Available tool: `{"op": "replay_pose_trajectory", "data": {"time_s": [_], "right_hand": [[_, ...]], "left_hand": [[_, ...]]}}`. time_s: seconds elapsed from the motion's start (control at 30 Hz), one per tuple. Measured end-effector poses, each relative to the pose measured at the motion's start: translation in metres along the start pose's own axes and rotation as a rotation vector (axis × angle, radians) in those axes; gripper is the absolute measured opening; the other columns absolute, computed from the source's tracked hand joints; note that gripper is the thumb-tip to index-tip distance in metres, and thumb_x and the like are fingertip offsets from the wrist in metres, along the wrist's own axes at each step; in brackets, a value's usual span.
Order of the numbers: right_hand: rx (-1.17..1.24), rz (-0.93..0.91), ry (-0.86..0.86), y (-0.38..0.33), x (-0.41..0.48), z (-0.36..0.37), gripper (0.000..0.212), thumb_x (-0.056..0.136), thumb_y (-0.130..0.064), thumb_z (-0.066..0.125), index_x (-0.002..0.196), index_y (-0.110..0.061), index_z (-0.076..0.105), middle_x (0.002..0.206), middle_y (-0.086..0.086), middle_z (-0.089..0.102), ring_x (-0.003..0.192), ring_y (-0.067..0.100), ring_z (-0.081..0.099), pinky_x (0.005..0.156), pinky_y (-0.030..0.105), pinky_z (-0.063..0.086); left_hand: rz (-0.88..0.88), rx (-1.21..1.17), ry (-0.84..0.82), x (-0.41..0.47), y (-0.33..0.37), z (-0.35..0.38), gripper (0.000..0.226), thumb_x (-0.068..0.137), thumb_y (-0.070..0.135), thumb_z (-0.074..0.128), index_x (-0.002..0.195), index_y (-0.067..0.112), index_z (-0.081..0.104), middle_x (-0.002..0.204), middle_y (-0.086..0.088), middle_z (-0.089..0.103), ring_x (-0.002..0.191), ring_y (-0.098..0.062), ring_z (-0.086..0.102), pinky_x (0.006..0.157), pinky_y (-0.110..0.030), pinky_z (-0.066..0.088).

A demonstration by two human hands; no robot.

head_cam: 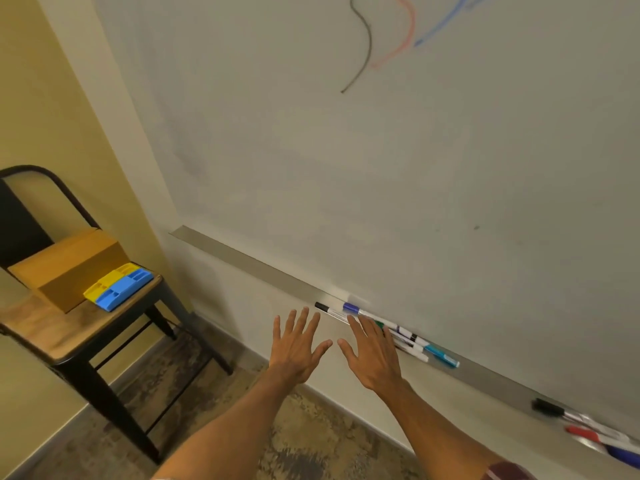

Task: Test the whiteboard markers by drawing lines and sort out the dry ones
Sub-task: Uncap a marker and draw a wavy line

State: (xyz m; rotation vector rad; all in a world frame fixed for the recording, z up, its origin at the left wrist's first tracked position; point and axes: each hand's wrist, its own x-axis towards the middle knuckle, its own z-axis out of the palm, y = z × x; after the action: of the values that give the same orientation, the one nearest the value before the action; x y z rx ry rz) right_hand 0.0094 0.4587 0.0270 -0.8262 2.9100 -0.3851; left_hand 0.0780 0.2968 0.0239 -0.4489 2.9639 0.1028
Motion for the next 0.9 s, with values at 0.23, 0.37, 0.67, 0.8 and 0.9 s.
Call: {"op": "replay_pose_trajectory", "data": {"time_s": [0.23,0.37,0.67,0.8,0.9], "right_hand": [[0.026,-0.031,-0.062,-0.010,0.051,0.018,0.092,0.077,-0.074,-0.012,0.150,-0.027,0.020,0.154,0.000,0.029,0.142,0.018,0.024,0.117,0.038,0.017],[0.032,-0.045,-0.070,-0.013,0.069,0.028,0.060,0.097,-0.055,0.029,0.148,-0.025,0.025,0.149,0.002,0.037,0.139,0.019,0.030,0.116,0.036,0.022],[-0.034,0.046,-0.009,-0.027,0.089,0.052,0.056,0.084,-0.047,0.064,0.129,-0.014,0.056,0.120,0.007,0.063,0.110,0.024,0.060,0.089,0.037,0.051],[-0.058,0.132,0.073,-0.039,0.094,0.059,0.047,0.069,-0.033,0.082,0.109,-0.012,0.068,0.096,0.006,0.069,0.087,0.023,0.066,0.073,0.035,0.057],[-0.058,0.172,0.162,-0.044,0.104,0.058,0.035,0.064,-0.019,0.087,0.095,-0.016,0.070,0.087,0.003,0.064,0.079,0.022,0.062,0.065,0.033,0.055]], "left_hand": [[-0.020,-0.041,-0.036,0.053,-0.017,-0.001,0.094,0.070,0.076,-0.019,0.154,0.035,-0.010,0.163,0.001,-0.014,0.149,-0.027,-0.013,0.111,-0.051,-0.021],[-0.017,-0.054,-0.066,0.073,-0.025,0.000,0.089,0.075,0.075,-0.013,0.154,0.035,-0.008,0.163,0.001,-0.014,0.150,-0.027,-0.013,0.114,-0.052,-0.018],[0.065,-0.063,-0.095,0.109,-0.051,0.031,0.093,0.074,0.076,-0.023,0.155,0.033,-0.006,0.163,0.001,-0.014,0.149,-0.026,-0.017,0.114,-0.052,-0.018],[0.141,-0.034,-0.089,0.111,-0.060,0.041,0.105,0.064,0.074,-0.035,0.155,0.032,-0.005,0.163,0.000,-0.010,0.149,-0.026,-0.014,0.111,-0.052,-0.022],[0.184,-0.023,-0.102,0.117,-0.068,0.033,0.085,0.082,0.070,-0.015,0.156,0.028,-0.002,0.164,0.001,-0.003,0.151,-0.025,-0.005,0.113,-0.053,-0.017]]}}
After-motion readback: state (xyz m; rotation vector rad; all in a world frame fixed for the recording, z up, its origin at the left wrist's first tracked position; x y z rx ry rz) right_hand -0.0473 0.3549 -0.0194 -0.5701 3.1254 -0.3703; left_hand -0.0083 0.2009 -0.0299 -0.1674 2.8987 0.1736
